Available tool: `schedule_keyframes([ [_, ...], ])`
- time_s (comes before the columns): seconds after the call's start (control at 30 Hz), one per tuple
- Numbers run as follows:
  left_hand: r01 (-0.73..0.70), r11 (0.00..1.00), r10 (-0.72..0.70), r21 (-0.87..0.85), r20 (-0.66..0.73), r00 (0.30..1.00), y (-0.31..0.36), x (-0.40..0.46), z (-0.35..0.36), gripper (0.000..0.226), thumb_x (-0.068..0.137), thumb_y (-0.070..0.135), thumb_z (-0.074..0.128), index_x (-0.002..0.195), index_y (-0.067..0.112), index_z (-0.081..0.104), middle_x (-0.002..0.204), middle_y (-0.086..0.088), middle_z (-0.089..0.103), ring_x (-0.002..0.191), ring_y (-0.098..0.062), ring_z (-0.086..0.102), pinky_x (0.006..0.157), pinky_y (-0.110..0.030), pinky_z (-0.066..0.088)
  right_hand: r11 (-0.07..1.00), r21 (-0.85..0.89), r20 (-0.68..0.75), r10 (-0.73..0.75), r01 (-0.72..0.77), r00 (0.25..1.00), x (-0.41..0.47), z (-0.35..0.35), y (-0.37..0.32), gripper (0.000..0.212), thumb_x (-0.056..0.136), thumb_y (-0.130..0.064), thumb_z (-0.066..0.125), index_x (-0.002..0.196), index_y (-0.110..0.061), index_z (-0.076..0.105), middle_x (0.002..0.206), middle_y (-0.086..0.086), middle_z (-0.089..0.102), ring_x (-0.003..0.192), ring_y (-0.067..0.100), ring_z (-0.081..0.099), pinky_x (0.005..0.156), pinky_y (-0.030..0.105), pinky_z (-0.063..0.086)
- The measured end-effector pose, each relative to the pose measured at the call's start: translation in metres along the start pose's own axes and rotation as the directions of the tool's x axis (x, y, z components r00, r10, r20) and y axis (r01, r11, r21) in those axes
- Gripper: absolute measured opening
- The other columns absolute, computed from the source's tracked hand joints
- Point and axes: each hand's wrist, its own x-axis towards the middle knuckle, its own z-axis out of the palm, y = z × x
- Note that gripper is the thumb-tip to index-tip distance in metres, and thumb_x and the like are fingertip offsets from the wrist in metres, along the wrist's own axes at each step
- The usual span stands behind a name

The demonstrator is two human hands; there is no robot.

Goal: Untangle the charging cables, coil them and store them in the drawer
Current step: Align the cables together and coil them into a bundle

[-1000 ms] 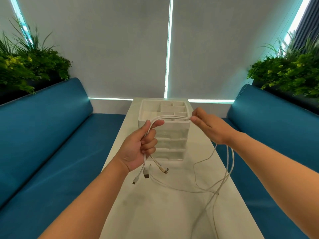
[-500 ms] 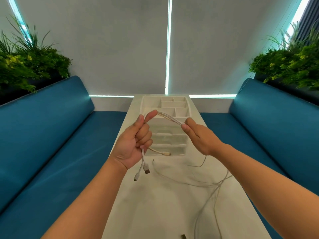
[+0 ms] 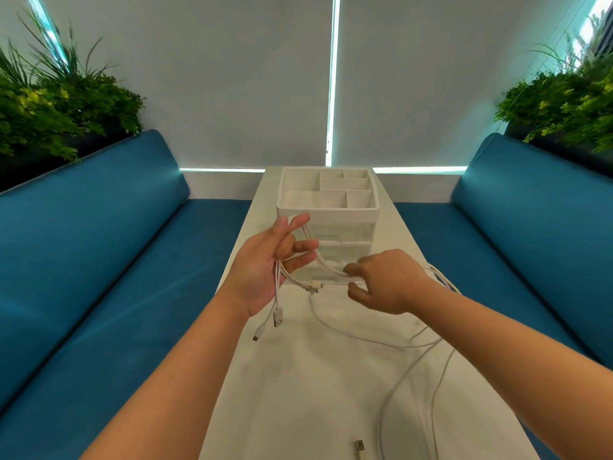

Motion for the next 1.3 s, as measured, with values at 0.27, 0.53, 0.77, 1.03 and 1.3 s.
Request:
schedule_keyframes([
  [0.27,0.09,0.971,-0.095,0.22,0.011,0.995,-0.018,-0.004,0.007,0.035,0.103,0.034,0.041,0.13,0.017,0.053,0.086,-0.007,0.074,0.11,-0.023,0.067,0.096,-0.04,0.052,0.905,-0.074,0.048,-0.415,0.418,0.908,0.007,-0.034,-0.028,0.032,0.1,-0.028,0.036,0.124,-0.02,0.056,0.116,-0.002,0.064,0.093,0.022,0.061,0.069,0.034,0.046],
  [0.53,0.164,0.872,-0.197,0.461,0.025,0.98,-0.032,-0.01,0.016,0.035,0.104,0.016,0.034,0.111,0.015,0.068,0.087,-0.014,0.073,0.083,-0.025,0.072,0.058,-0.028,0.055,0.85,0.057,-0.212,-0.503,0.524,0.838,0.012,-0.044,-0.031,0.014,0.095,-0.026,0.052,0.104,-0.016,0.055,0.091,0.002,0.068,0.073,0.02,0.063,0.054,0.021,0.039],
  [0.77,0.214,0.837,-0.296,0.503,0.089,0.951,-0.022,-0.008,0.021,0.036,0.098,0.013,0.032,0.079,0.001,0.06,0.058,-0.011,0.055,0.037,-0.01,0.031,0.047,-0.028,0.022,0.907,0.061,-0.342,-0.373,0.417,0.862,0.011,-0.041,-0.025,0.036,0.091,-0.048,0.047,0.083,-0.013,0.047,0.056,0.001,0.057,0.042,0.017,0.044,0.044,0.024,0.029],
  [1.03,0.388,0.784,-0.478,0.484,0.072,0.876,-0.015,-0.004,-0.009,0.044,0.101,0.033,0.041,0.082,0.008,0.072,0.05,0.003,0.029,0.045,-0.01,0.013,0.044,-0.022,0.013,0.838,0.544,0.162,-0.15,0.039,0.975,0.011,-0.057,-0.006,0.027,0.09,-0.039,0.063,0.101,-0.02,0.046,0.071,-0.006,0.053,0.061,0.009,0.045,0.06,0.023,0.039],
  [1.3,0.457,0.879,-0.402,-0.134,0.305,0.864,-0.008,-0.012,-0.013,0.041,0.096,0.032,0.039,0.072,0.012,0.065,0.043,0.01,0.03,0.03,0.0,0.022,0.032,-0.014,0.019,0.533,0.846,0.029,-0.066,0.01,0.997,0.021,-0.059,-0.008,0.028,0.096,-0.034,0.052,0.082,-0.012,0.061,0.058,-0.011,0.045,0.052,0.007,0.037,0.05,0.018,0.035],
])
